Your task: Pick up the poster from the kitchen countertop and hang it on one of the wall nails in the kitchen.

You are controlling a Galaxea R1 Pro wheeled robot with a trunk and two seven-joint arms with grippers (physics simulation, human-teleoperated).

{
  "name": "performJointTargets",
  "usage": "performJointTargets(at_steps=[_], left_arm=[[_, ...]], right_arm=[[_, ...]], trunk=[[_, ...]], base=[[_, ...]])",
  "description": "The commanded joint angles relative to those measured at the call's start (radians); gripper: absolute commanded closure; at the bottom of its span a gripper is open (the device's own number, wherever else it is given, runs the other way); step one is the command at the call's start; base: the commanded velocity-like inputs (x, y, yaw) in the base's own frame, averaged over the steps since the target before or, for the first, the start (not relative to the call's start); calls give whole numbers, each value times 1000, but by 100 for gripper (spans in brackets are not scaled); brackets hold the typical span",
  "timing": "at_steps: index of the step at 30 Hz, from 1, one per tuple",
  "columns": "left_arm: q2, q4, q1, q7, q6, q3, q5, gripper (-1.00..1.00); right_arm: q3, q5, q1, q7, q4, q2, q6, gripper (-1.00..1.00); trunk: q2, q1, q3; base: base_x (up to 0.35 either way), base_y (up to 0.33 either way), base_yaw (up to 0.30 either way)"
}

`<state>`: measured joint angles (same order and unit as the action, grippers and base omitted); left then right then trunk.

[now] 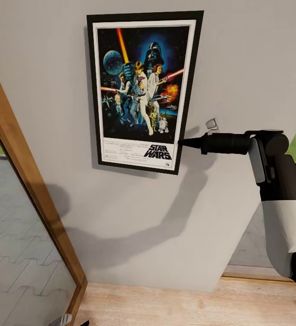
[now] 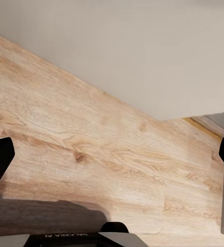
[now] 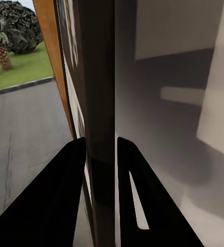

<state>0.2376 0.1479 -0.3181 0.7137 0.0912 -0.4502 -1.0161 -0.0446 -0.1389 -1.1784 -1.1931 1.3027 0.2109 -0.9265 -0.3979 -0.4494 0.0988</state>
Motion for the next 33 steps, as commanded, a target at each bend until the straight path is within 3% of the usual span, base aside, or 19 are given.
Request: performJointTargets(at_steps=[1,33], left_arm=[[1,-1,-1,1,9,-8,-4,-100],[2,-1,-1,1,9,-8,-4,-100]], right_arm=[[-1,-7,-1,-1,0,1,-8,100],[1,-7,-1,-2,0,1,-8,100]], trunk=[[-2,-1,2],[-2,-1,2]], base=[[0,0,0],[13,0,0]])
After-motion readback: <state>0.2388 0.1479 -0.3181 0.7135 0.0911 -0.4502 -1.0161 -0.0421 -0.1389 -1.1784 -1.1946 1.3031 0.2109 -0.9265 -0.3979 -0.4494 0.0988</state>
